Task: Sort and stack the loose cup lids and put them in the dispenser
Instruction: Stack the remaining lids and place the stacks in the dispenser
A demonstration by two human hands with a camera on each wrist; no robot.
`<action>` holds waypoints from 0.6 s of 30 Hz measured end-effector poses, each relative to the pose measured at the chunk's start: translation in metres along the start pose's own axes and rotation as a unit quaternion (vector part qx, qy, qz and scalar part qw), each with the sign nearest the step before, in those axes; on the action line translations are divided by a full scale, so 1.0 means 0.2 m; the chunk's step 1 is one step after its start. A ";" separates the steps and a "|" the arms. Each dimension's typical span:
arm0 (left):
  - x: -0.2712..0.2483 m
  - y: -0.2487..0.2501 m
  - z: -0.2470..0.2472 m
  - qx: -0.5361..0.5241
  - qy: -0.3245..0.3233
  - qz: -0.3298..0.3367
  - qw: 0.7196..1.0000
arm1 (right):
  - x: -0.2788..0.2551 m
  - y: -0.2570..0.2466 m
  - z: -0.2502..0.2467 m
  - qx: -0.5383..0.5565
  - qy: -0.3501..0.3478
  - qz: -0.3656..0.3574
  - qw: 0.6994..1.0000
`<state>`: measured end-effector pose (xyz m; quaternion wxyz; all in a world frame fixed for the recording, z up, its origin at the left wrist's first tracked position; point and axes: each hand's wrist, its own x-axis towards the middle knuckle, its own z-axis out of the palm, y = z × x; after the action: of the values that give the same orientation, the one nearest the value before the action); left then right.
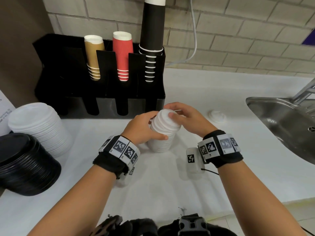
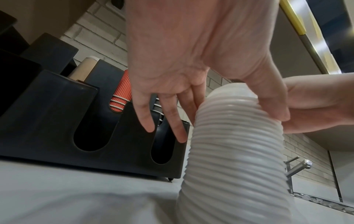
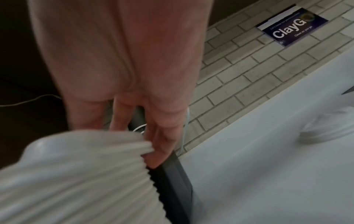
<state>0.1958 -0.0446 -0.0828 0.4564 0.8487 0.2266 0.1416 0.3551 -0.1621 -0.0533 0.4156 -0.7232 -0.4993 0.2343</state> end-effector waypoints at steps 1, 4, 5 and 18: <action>0.00 0.00 0.00 -0.004 0.002 -0.002 1.000 | -0.01 0.00 0.00 0.005 -0.016 0.002 1.000; -0.01 0.00 0.01 0.004 0.005 -0.011 1.000 | -0.05 0.00 0.00 -0.016 -0.049 0.011 0.999; -0.01 0.01 0.00 0.008 0.004 -0.012 1.000 | -0.05 0.00 -0.01 -0.031 -0.055 0.005 0.998; -0.01 0.01 0.01 0.017 0.002 -0.019 1.000 | -0.06 -0.07 0.03 -0.133 -0.041 -0.055 0.989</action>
<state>0.1950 -0.0470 -0.0822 0.4440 0.8515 0.2462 0.1312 0.3397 -0.1685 -0.0459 0.3073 -0.7333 -0.5816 0.1721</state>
